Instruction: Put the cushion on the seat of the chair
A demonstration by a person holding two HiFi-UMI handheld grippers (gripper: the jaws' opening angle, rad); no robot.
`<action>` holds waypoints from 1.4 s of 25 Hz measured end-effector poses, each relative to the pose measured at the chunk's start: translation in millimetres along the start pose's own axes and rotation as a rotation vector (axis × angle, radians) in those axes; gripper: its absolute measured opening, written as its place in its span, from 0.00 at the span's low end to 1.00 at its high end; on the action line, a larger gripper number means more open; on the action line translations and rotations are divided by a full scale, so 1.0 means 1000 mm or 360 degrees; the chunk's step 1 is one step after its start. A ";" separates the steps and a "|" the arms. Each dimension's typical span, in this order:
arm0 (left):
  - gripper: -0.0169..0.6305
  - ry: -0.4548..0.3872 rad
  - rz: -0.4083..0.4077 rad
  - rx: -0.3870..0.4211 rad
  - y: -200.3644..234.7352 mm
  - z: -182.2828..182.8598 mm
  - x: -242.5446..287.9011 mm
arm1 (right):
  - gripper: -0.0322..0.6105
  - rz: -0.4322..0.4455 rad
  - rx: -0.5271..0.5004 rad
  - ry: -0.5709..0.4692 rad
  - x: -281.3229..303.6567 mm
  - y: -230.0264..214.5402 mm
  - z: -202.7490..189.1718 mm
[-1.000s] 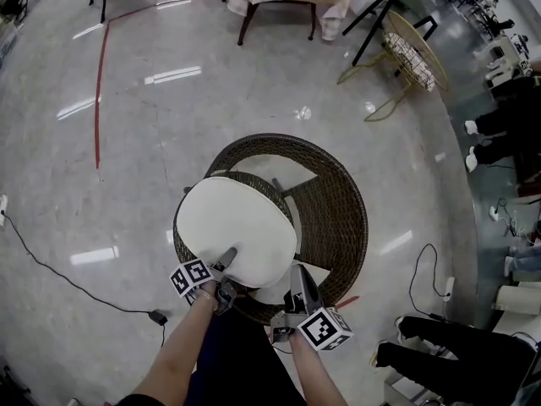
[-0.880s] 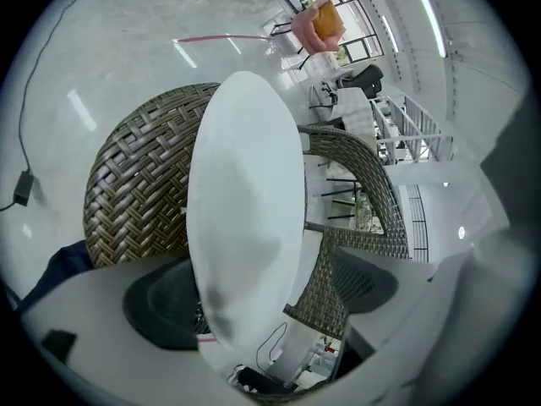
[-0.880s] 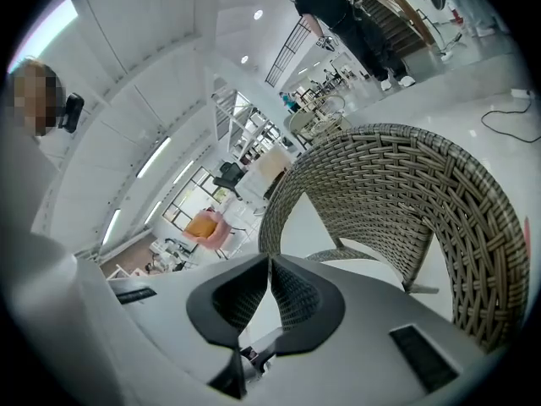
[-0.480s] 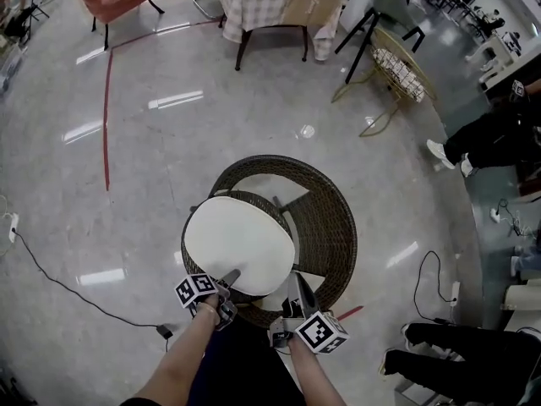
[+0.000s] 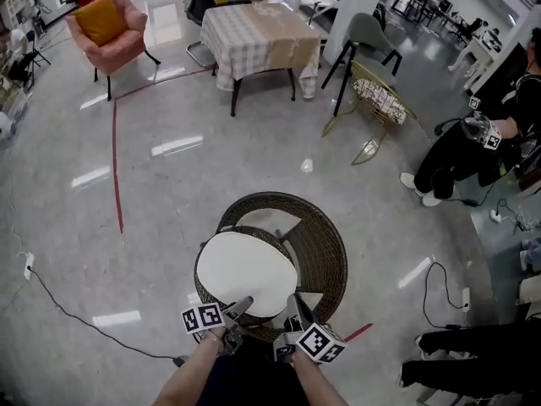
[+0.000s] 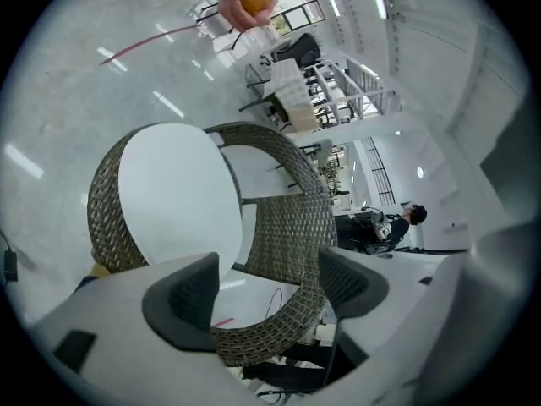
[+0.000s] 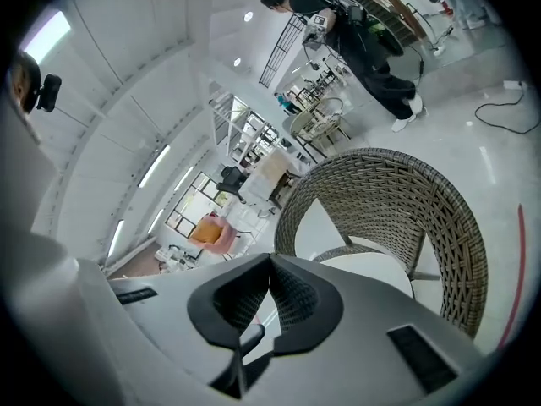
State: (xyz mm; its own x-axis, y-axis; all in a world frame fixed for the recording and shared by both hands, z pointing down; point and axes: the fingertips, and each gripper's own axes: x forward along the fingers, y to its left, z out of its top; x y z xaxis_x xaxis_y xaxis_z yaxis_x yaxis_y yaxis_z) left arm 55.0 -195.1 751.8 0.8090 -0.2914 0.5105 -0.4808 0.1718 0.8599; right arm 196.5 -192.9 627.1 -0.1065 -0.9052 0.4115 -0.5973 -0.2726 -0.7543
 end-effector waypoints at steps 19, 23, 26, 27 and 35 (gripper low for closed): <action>0.04 -0.0484 -0.0312 0.0887 -0.184 0.023 -0.097 | 0.06 0.0291 -0.0201 -0.0280 -0.043 0.100 0.060; 0.04 -0.0543 -0.0361 0.1125 -0.219 0.018 -0.113 | 0.06 0.0372 -0.0316 -0.0302 -0.048 0.124 0.067; 0.04 -0.0613 -0.0378 0.1244 -0.244 0.016 -0.124 | 0.06 0.0398 -0.0407 -0.0315 -0.052 0.136 0.069; 0.04 -0.0641 -0.0363 0.1284 -0.251 0.016 -0.128 | 0.06 0.0402 -0.0443 -0.0318 -0.053 0.138 0.069; 0.04 -0.0689 -0.0222 0.1694 -0.273 -0.009 -0.125 | 0.05 0.0460 -0.0631 -0.0291 -0.061 0.144 0.073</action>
State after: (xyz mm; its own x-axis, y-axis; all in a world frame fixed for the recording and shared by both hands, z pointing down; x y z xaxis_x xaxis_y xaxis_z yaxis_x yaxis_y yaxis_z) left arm 88.2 -196.9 453.4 0.7926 -0.5789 0.1913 -0.6047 -0.7064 0.3678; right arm 175.5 -200.5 455.8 -0.1922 -0.9770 0.0922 -0.8228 0.1092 -0.5577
